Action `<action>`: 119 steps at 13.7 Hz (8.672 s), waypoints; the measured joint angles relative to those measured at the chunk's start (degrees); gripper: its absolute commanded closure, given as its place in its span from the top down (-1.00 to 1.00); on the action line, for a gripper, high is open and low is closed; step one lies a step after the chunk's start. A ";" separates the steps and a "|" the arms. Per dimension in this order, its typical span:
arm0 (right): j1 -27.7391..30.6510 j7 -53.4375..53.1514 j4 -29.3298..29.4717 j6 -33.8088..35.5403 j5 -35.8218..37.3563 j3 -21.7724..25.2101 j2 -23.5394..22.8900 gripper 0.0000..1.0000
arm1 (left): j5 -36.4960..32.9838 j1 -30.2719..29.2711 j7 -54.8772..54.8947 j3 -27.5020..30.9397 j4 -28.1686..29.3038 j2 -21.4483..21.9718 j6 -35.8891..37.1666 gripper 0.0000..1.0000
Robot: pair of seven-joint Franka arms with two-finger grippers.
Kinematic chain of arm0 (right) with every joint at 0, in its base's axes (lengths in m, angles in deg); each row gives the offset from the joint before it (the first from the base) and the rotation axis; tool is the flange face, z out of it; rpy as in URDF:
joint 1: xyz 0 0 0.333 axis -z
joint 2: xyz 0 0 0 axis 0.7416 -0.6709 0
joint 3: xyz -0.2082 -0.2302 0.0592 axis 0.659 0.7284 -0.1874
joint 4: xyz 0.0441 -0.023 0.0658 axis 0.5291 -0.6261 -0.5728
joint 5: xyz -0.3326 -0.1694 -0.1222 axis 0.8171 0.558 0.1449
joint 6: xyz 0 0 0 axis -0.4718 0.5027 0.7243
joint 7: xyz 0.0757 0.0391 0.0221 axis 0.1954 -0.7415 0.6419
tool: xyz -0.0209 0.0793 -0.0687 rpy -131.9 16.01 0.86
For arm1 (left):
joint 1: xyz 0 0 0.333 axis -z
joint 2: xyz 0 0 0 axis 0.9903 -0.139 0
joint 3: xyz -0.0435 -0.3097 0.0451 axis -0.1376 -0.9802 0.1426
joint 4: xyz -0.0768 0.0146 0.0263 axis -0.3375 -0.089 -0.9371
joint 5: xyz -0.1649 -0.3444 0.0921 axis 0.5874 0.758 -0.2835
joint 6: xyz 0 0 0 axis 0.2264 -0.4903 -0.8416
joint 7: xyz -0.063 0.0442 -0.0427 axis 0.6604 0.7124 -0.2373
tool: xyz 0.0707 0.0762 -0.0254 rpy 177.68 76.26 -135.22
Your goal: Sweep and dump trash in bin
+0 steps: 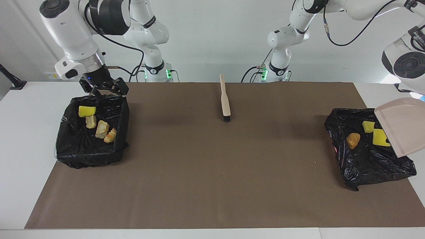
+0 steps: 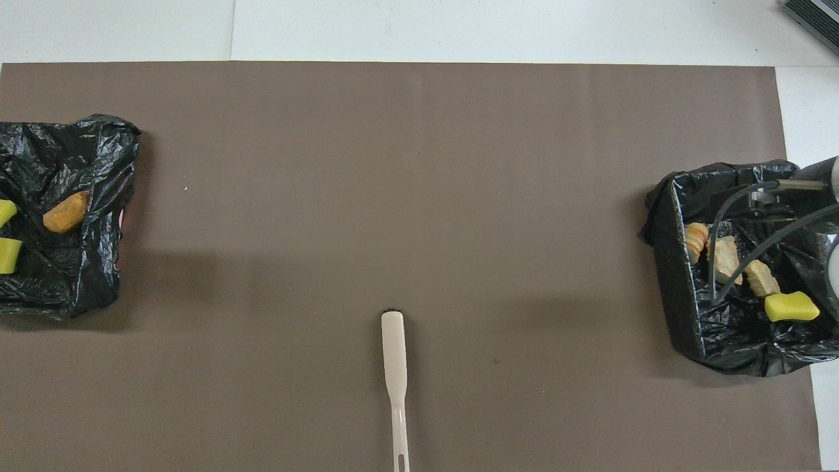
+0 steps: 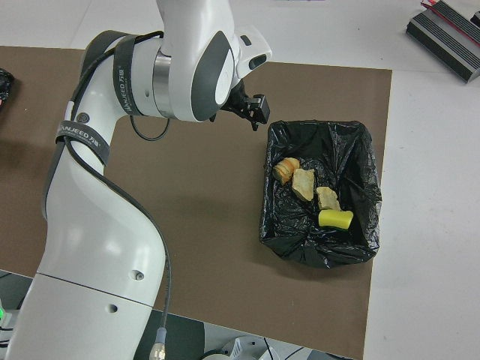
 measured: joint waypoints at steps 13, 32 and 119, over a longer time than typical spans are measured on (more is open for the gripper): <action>-0.89 0.98 3.05 8.09 -0.03 3.79 4.28 1.00 | 39.67 8.46 -42.90 -1.65 -1.79 6.43 17.53 -1.00; -1.74 1.65 3.82 7.38 0.22 2.25 3.69 1.00 | 67.45 38.56 -103.40 -2.02 15.74 3.69 -4.20 -1.00; -1.90 2.89 1.77 6.97 0.22 2.20 4.93 1.00 | 69.04 18.21 -87.58 7.99 11.28 22.32 18.54 1.00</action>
